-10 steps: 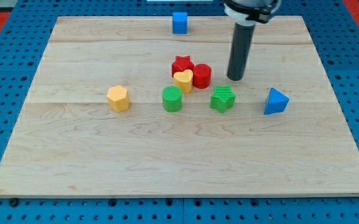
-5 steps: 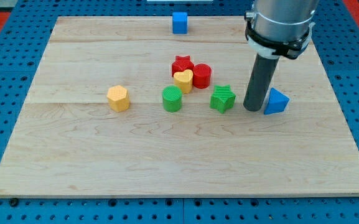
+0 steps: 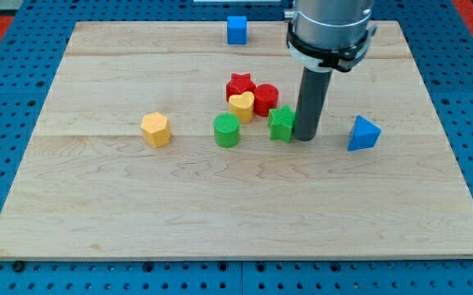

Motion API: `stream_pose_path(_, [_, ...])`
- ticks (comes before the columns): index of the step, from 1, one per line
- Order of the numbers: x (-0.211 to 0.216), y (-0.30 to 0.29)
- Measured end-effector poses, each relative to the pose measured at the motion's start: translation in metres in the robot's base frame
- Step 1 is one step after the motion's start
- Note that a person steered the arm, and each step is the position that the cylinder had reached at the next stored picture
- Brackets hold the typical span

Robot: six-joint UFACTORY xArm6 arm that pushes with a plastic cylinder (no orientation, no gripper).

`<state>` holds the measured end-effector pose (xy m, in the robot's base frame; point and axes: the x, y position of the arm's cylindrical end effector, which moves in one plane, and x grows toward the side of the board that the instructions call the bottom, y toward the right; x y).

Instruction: Move the green star into the red circle

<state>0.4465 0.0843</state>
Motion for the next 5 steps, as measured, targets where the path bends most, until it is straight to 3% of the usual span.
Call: stream_pose_path(5, [0.0052, -0.0152])
